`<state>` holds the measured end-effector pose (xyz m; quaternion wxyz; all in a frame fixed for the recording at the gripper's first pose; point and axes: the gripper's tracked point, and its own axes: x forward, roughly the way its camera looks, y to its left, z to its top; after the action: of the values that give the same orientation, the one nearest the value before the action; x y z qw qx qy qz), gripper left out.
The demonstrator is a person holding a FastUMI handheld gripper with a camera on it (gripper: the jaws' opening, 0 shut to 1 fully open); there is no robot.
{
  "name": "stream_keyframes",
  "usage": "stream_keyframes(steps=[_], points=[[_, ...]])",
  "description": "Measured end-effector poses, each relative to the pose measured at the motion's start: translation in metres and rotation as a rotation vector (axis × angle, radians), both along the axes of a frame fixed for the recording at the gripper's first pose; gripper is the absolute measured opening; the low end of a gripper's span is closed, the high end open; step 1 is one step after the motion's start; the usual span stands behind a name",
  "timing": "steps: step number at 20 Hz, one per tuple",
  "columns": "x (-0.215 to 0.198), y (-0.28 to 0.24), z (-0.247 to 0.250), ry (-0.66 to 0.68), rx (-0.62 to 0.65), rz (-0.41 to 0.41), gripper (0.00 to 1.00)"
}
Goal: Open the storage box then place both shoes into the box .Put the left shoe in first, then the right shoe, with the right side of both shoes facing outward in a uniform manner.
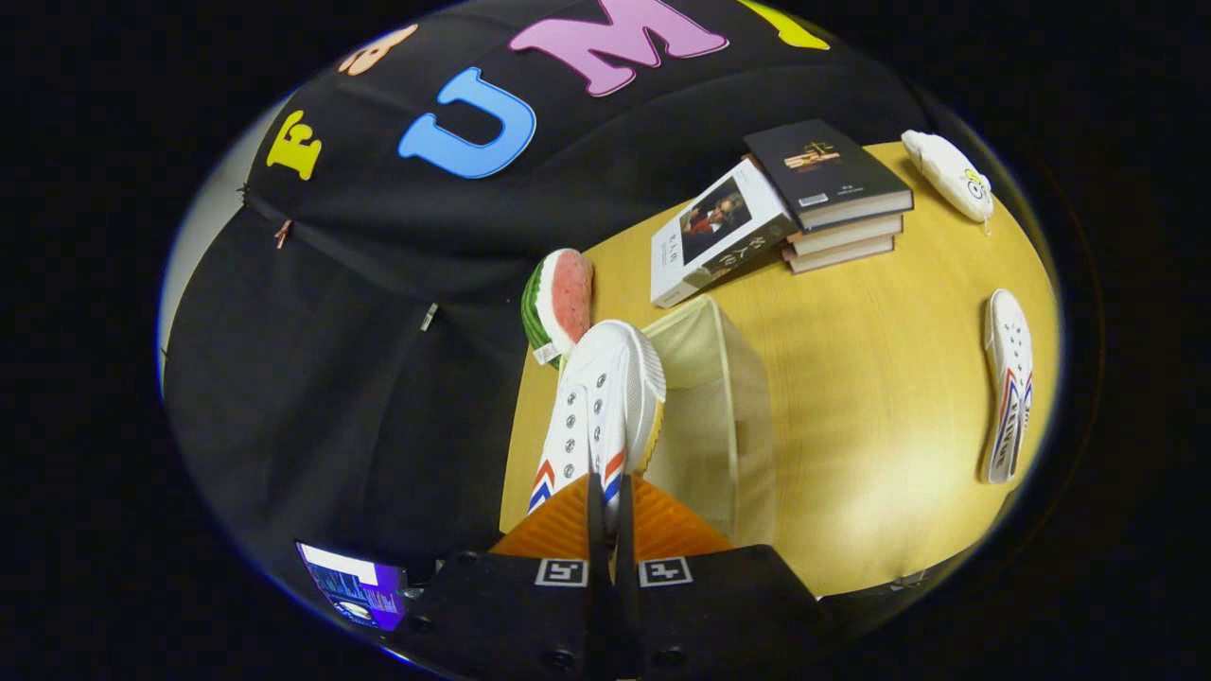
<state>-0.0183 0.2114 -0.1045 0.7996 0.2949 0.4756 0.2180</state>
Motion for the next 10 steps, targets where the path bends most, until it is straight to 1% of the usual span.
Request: stream_keyframes(steps=[2, 4, 10], points=[[-0.002, 0.018, -0.011, 0.021, -0.004, 0.020, 0.05], [0.003, 0.032, -0.026, 0.037, -0.017, 0.020, 0.05], [0.025, 0.051, -0.069, 0.139, -0.027, -0.035, 0.05]])
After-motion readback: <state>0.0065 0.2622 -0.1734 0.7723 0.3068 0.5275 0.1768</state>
